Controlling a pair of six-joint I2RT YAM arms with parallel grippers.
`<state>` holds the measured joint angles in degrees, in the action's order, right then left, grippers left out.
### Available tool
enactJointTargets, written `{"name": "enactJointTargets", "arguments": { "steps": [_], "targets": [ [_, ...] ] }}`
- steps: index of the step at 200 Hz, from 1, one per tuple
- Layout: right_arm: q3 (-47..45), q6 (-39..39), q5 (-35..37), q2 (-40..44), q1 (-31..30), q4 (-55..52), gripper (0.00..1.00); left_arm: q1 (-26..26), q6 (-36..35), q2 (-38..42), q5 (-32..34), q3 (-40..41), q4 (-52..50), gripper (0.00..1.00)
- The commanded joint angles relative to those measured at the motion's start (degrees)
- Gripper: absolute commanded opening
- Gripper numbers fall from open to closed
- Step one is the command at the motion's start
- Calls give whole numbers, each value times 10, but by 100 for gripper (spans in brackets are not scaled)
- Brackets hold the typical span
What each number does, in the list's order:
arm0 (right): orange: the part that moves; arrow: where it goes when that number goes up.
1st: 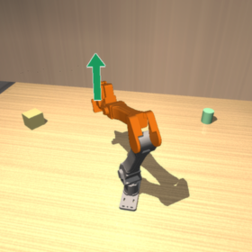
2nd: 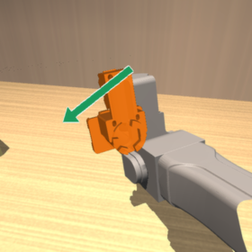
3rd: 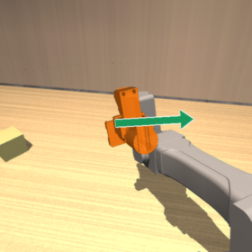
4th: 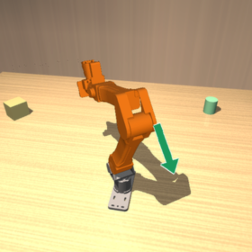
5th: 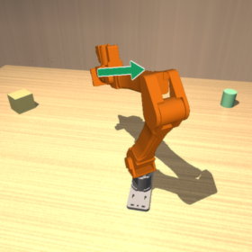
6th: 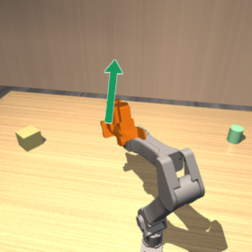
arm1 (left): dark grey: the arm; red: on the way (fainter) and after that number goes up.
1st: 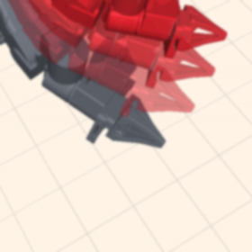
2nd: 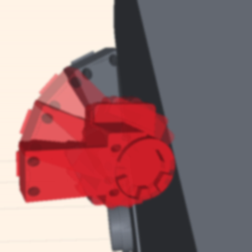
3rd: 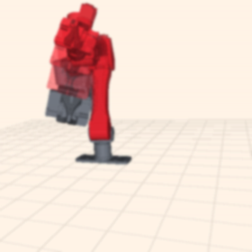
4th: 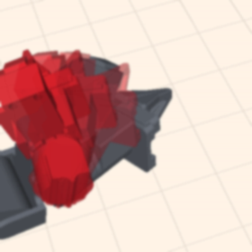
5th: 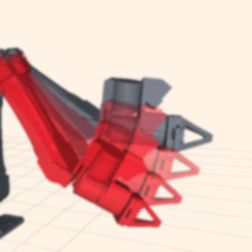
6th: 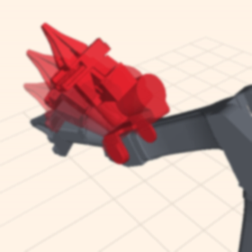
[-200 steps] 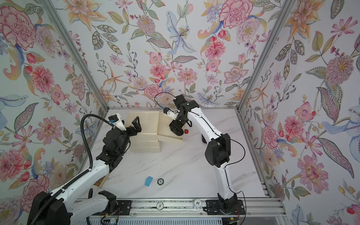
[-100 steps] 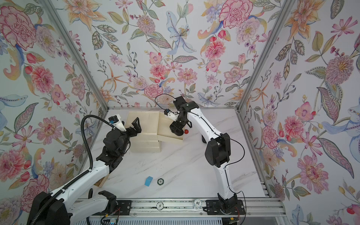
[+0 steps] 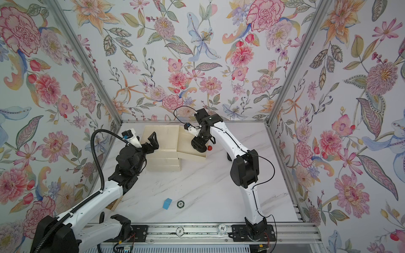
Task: Take the mice out of the drawer
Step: Pick up the mouse from the drawer.
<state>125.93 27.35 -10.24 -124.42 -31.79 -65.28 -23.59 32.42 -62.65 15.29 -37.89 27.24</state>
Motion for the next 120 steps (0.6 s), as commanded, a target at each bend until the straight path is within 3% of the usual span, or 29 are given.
{"name": "enactJointTargets", "arguments": {
  "steps": [1, 52, 120],
  "targets": [
    [6, 4, -6, -17, -4, -14, 58, -4, 4, 12, 9, 7, 7, 100],
    [24, 2, -7, -10, -8, -13, 49, -4, 4, 14, 10, 9, 7, 100],
    [73, -17, -22, 7, -8, -13, 48, -4, 5, 14, 8, 11, 11, 100]
  ]
}}
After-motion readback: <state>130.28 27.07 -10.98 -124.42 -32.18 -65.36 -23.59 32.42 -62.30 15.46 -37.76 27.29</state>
